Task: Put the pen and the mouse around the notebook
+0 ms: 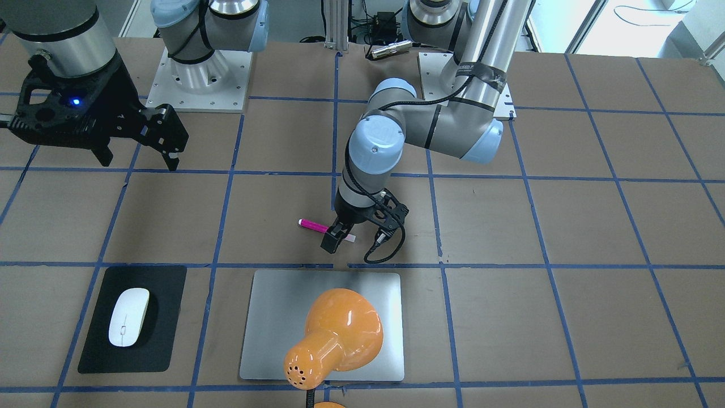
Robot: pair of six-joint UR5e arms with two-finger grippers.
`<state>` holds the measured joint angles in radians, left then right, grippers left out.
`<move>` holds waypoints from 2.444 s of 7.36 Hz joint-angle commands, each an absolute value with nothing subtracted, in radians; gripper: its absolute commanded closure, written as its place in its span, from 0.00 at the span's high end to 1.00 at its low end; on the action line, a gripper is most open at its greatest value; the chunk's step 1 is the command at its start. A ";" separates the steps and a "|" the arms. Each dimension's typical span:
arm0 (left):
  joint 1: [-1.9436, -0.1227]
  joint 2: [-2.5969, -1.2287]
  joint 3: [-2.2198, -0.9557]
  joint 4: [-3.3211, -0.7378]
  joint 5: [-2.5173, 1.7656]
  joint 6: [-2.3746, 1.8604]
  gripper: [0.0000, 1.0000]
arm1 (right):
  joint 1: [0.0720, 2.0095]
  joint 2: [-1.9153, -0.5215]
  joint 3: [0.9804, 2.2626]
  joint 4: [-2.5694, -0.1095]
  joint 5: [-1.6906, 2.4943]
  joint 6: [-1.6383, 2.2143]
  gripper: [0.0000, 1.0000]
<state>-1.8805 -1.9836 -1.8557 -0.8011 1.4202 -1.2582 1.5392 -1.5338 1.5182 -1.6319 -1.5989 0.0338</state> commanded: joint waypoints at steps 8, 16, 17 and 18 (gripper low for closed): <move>-1.442 -1.746 -1.580 -1.480 1.524 -0.104 1.00 | 1.562 -1.536 1.494 -1.506 -1.598 0.055 1.00; -1.574 -1.543 -1.607 -1.634 1.589 0.021 1.00 | 1.562 -1.536 1.494 -1.520 -1.595 0.054 1.00; -1.565 -1.526 -1.630 -1.626 1.594 0.096 1.00 | 1.562 -1.536 1.493 -1.519 -1.591 0.054 1.00; -1.554 -1.511 -1.667 -1.621 1.594 0.103 1.00 | 1.562 -1.537 1.493 -1.519 -1.591 0.054 1.00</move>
<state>-1.5645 -1.5325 -1.6286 -1.6276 1.5925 0.0708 1.5616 -1.5357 1.4934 -1.5190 -1.5925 0.0537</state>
